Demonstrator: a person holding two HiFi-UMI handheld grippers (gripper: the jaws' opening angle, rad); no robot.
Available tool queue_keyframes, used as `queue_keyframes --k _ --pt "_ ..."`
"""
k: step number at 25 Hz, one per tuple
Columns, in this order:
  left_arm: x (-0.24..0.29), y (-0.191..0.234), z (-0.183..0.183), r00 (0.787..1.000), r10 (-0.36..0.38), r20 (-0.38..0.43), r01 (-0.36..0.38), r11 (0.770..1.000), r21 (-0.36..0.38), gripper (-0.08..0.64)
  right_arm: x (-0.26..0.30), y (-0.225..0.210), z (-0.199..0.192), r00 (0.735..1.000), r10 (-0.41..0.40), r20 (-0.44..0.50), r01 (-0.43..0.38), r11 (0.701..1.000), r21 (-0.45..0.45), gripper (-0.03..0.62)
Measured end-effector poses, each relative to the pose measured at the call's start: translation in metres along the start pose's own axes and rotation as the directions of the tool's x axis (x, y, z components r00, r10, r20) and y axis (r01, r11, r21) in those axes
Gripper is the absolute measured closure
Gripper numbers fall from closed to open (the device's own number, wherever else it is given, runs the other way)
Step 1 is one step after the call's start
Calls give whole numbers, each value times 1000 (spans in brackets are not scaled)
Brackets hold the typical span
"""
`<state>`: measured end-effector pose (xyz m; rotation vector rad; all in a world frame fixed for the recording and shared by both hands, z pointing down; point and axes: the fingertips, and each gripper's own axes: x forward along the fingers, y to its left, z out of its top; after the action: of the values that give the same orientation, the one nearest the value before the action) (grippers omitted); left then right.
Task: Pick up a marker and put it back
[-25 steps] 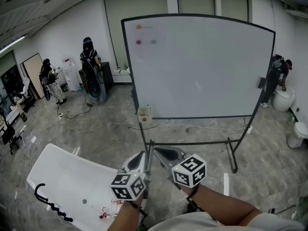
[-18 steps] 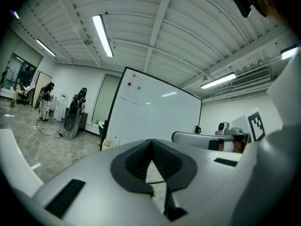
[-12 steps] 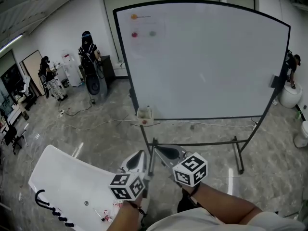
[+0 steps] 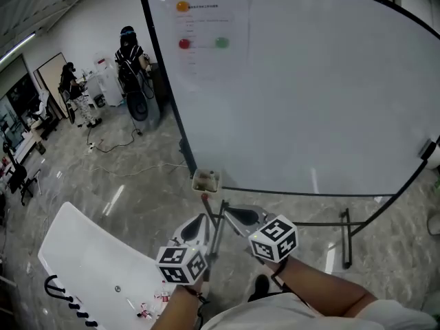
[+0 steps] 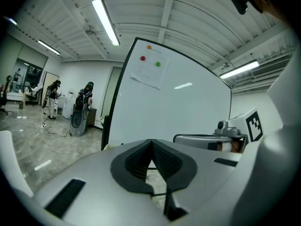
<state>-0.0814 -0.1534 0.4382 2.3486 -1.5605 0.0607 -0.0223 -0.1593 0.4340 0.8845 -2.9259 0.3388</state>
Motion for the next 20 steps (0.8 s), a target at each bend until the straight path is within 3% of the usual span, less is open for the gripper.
queue_keyframes --k 10,20 --pt "96 57 -8 995 95 -37 -97 993 -66 558 83 -108 -25 989 80 -124 -77 997 22 571" --pt "146 124 -24 993 74 -88 -84 991 -109 558 169 -171 -76 971 1 -240 8 999 39 492"
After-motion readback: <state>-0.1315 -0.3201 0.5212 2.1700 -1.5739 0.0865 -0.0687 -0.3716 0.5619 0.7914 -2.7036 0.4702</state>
